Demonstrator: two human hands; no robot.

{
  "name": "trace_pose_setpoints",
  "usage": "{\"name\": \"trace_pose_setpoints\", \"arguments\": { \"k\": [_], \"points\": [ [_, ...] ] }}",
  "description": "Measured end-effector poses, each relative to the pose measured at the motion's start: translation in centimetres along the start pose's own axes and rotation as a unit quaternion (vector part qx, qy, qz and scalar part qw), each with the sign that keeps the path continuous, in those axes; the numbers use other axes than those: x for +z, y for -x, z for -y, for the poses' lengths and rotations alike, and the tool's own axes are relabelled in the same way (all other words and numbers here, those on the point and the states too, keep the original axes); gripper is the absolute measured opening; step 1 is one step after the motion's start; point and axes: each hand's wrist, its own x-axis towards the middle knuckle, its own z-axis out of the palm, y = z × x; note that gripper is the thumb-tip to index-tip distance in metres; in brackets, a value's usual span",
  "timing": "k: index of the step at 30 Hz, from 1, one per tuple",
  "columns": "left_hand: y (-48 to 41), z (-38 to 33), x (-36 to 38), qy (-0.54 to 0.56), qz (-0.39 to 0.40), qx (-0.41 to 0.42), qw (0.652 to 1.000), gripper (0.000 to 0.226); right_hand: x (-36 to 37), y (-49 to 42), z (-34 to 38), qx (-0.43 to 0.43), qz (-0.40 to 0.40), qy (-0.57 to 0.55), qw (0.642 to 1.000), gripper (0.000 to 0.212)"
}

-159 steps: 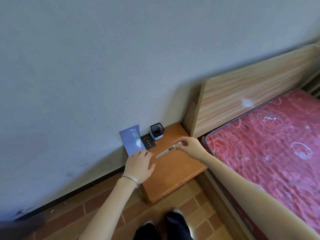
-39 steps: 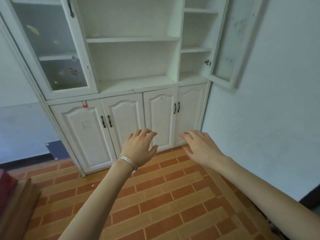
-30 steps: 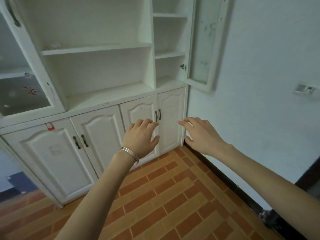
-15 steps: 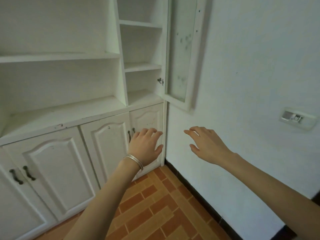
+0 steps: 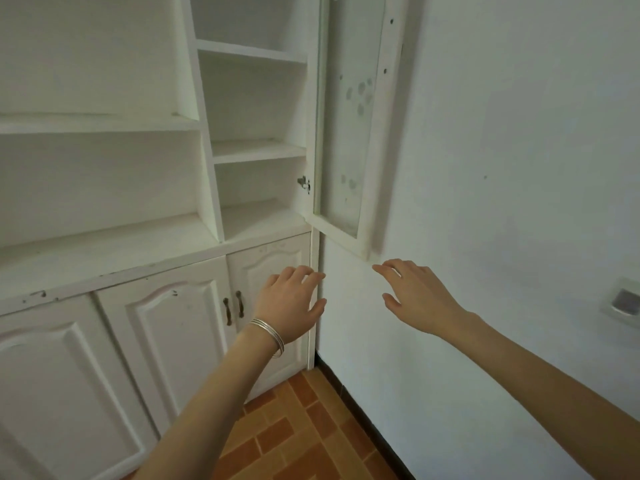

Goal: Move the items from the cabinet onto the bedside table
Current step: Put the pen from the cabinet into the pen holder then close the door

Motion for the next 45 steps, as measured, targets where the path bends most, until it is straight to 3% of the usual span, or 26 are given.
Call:
{"name": "trace_pose_setpoints", "arguments": {
  "k": [14,19,22,32,43,45],
  "points": [
    [-21.7,4.0,5.6,0.005,-0.023,0.068,0.997,0.048,1.4,-18.7,-12.4,0.073,-0.044,0.003,0.996,0.055],
    [-24.7,5.1,7.9,0.023,-0.024,0.074,0.997,0.045,2.7,-22.6,-16.3,0.066,-0.033,0.022,0.997,0.056],
    [-26.5,5.7,8.6,0.022,-0.063,0.053,0.996,0.045,3.6,-25.2,-18.2,0.058,-0.031,0.022,0.998,0.056],
    [-32.0,6.1,8.8,-0.004,-0.072,0.031,0.997,0.042,5.2,-31.7,-22.8,0.049,-0.065,-0.061,0.995,0.061],
    [-33.5,7.5,10.0,-0.034,-0.091,-0.005,0.995,0.041,6.7,-33.0,-22.4,-0.014,-0.124,-0.148,0.981,0.059],
    [-33.5,7.7,9.9,-0.039,-0.094,-0.013,0.995,0.04,6.4,-33.1,-21.5,-0.063,-0.148,-0.131,0.978,0.057]
  ]
}}
